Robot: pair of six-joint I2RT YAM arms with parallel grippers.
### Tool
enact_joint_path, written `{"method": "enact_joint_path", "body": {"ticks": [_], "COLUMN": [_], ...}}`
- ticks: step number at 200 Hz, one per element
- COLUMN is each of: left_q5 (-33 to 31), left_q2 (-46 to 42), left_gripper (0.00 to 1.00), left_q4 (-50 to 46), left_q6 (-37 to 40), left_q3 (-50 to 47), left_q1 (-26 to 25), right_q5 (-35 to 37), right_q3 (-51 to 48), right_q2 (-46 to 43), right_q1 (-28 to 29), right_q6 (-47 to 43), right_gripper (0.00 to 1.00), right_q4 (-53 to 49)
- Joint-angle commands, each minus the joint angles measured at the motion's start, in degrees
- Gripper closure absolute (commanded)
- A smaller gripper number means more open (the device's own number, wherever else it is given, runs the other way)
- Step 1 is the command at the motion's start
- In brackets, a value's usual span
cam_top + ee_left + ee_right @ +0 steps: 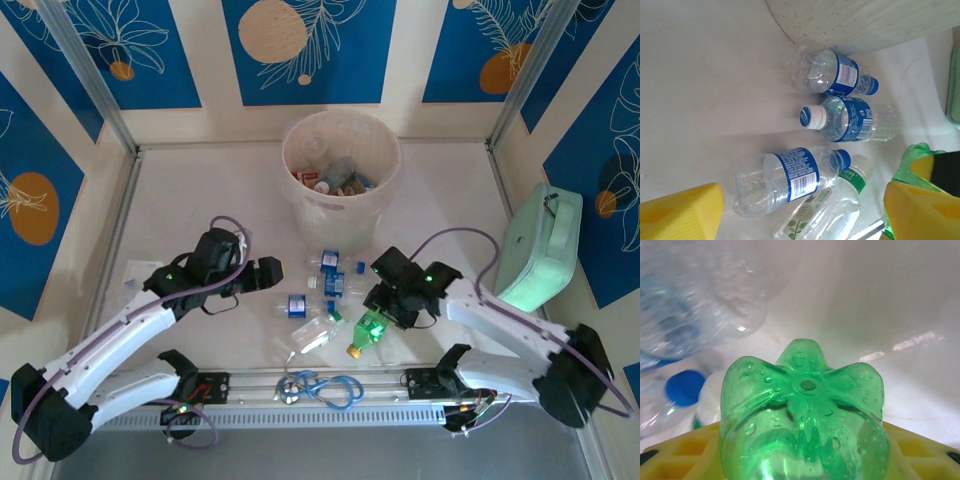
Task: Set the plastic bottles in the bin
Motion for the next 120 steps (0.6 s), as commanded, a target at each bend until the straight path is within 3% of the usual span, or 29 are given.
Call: {"method": "enact_joint_path", "body": {"ticks": [1, 44, 89, 120], "left_q5": [2.7, 10.3, 25.6, 29.5], "left_q2": [-2.1, -2.5, -2.1, -1.3], "left_gripper": [0.16, 0.11, 0.13, 0.11], "left_q4": [2.3, 10.8, 37.4, 44.9], "left_q6": [0.3, -1.8, -12.5, -15.0], "left_q3": [2.9, 4.8, 0.0, -0.7], "left_q1": [0.7, 0.8, 0.4, 0.0], "right_q5": [5.2, 3.5, -7.0, -10.7], "right_q3": [4.4, 14.7, 23.4, 28.8], "right_q2": [-7.9, -13.4, -7.2, -3.0], "right_q1": [1.4, -1.0, -7.4, -8.3], "right_q6": [-0.8, -8.5, -11.1, -11.6], "right_gripper": [0.53, 0.52, 0.52, 0.52], "right_q4": [-4.6, 2.8, 15.8, 20.9]}}
